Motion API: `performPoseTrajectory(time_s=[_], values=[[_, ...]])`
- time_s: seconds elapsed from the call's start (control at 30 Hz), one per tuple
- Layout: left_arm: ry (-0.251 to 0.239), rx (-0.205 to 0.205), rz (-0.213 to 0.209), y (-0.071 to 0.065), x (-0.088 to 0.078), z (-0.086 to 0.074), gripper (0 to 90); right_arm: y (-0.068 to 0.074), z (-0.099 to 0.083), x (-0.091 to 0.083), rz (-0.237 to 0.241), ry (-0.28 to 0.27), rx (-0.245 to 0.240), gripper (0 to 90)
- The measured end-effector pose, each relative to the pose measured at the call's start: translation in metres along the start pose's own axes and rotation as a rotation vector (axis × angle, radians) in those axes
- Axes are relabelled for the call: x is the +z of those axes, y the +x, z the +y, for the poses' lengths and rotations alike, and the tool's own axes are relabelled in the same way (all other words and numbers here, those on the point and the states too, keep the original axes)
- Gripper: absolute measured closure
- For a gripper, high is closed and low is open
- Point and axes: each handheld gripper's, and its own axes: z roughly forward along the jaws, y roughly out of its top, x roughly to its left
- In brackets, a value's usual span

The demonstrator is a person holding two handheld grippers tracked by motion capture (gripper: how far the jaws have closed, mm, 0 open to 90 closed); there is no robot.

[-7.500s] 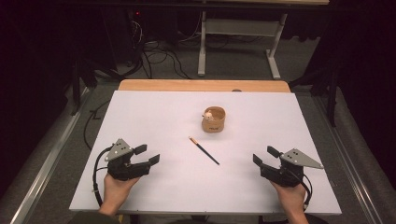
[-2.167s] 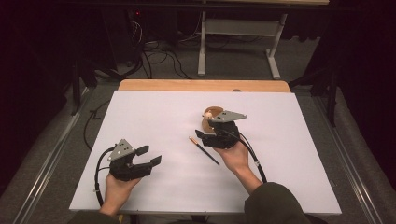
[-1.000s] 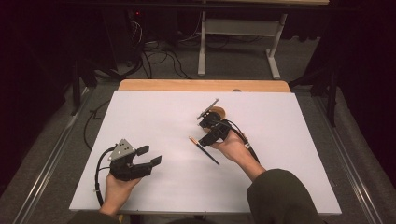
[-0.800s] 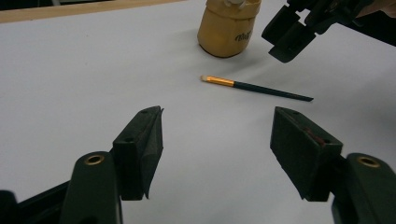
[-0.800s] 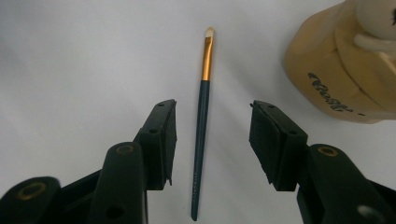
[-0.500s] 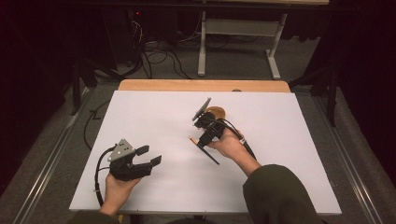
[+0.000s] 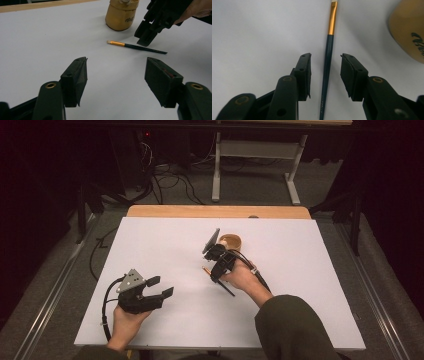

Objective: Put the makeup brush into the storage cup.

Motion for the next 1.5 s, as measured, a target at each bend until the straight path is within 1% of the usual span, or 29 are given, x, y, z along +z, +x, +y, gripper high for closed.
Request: performPoseTrajectory(time_s=[0.03, 0.07, 0.17, 0.2, 0.23, 0.33, 0.37, 0.5, 0.53, 0.57, 0.63, 0.67, 0.73, 0.77, 0.8, 0.83, 0.87, 0.93, 0.97, 1.07, 1.1, 1.2, 1.33, 1.5], values=[[0.000, 0.001, 0.000, 0.000, 0.000, 0.000, 35.2, 0.000, 0.001, 0.001, -0.003, 0.010, -0.007, 63.4], [0.001, 0.002, 0.000, 0.000, 0.000, 0.000, 35.2, 0.001, 0.001, 0.003, 0.009, 0.011, 0.003, 64.1], [0.001, 0.002, 0.000, 0.000, 0.000, 0.000, 35.2, 0.002, 0.003, 0.006, 0.001, 0.022, 0.018, 64.9], [0.001, 0.001, 0.000, 0.000, 0.000, 0.000, 35.2, 0.002, 0.003, 0.008, -0.004, 0.026, 0.012, 65.7], [0.001, 0.000, -0.001, 0.000, 0.000, 0.000, 35.2, 0.002, 0.005, 0.009, -0.009, 0.030, -0.007, 66.8], [0.001, 0.000, -0.001, 0.000, 0.000, 0.000, 35.2, 0.002, 0.006, 0.012, -0.011, 0.035, -0.003, 68.5], [0.002, 0.002, 0.000, 0.000, 0.000, 0.000, 35.2, 0.002, 0.006, 0.012, -0.013, 0.041, 0.007, 68.9], [0.001, -0.002, -0.003, 0.000, 0.001, 0.000, 35.2, 0.000, 0.008, 0.016, -0.015, 0.050, -0.001, 69.6], [0.001, 0.000, -0.002, 0.000, 0.000, 0.000, 35.2, 0.001, 0.008, 0.016, -0.015, 0.055, 0.016, 69.8], [0.001, 0.000, -0.002, 0.000, 0.000, 0.000, 35.2, 0.001, 0.008, 0.017, -0.023, 0.055, -0.002, 70.1], [0.001, -0.001, -0.001, 0.000, 0.000, 0.000, 35.2, 0.003, 0.009, 0.017, -0.028, 0.063, 0.014, 71.2], [0.002, 0.000, -0.001, 0.000, 0.000, 0.000, 35.2, 0.002, 0.010, 0.019, -0.029, 0.060, -0.015, 72.3], [0.001, 0.000, -0.001, 0.000, 0.000, 0.000, 35.2, 0.002, 0.010, 0.019, -0.032, 0.067, -0.015, 73.1], [0.002, 0.000, -0.001, 0.000, 0.000, 0.000, 35.2, 0.002, 0.011, 0.020, -0.029, 0.067, -0.023, 74.0], [0.002, 0.001, -0.001, 0.000, 0.000, 0.000, 35.2, 0.003, 0.011, 0.022, -0.031, 0.082, -0.018, 75.3], [0.002, 0.001, -0.001, 0.000, 0.000, 0.000, 35.2, 0.003, 0.011, 0.022, -0.031, 0.082, -0.018, 75.3], [0.002, 0.000, -0.002, 0.000, 0.000, 0.000, 35.2, 0.004, 0.012, 0.022, -0.040, 0.086, -0.022, 77.0], [0.002, -0.001, -0.002, 0.001, 0.000, 0.000, 35.2, 0.004, 0.012, 0.022, -0.045, 0.086, -0.022, 77.9], [0.002, -0.002, -0.003, 0.000, 0.001, 0.000, 35.1, 0.005, 0.012, 0.023, -0.049, 0.085, -0.014, 79.2], [0.001, 0.000, -0.003, 0.000, 0.001, 0.000, 35.2, 0.007, 0.012, 0.022, -0.058, 0.092, -0.023, 79.5], [0.002, -0.001, -0.003, 0.000, 0.001, 0.000, 35.2, 0.007, 0.011, 0.024, -0.066, 0.079, -0.061, 80.5], [0.001, -0.002, -0.003, 0.000, 0.000, 0.000, 35.2, 0.009, 0.011, 0.023, -0.076, 0.086, -0.068, 81.3], [0.001, -0.001, -0.003, 0.000, 0.000, 0.000, 35.2, 0.008, 0.011, 0.024, -0.065, 0.085, -0.067, 83.0], [0.002, 0.001, -0.003, 0.000, 0.001, 0.000, 35.2, 0.009, 0.010, 0.024, -0.067, 0.083, -0.071, 84.4]])
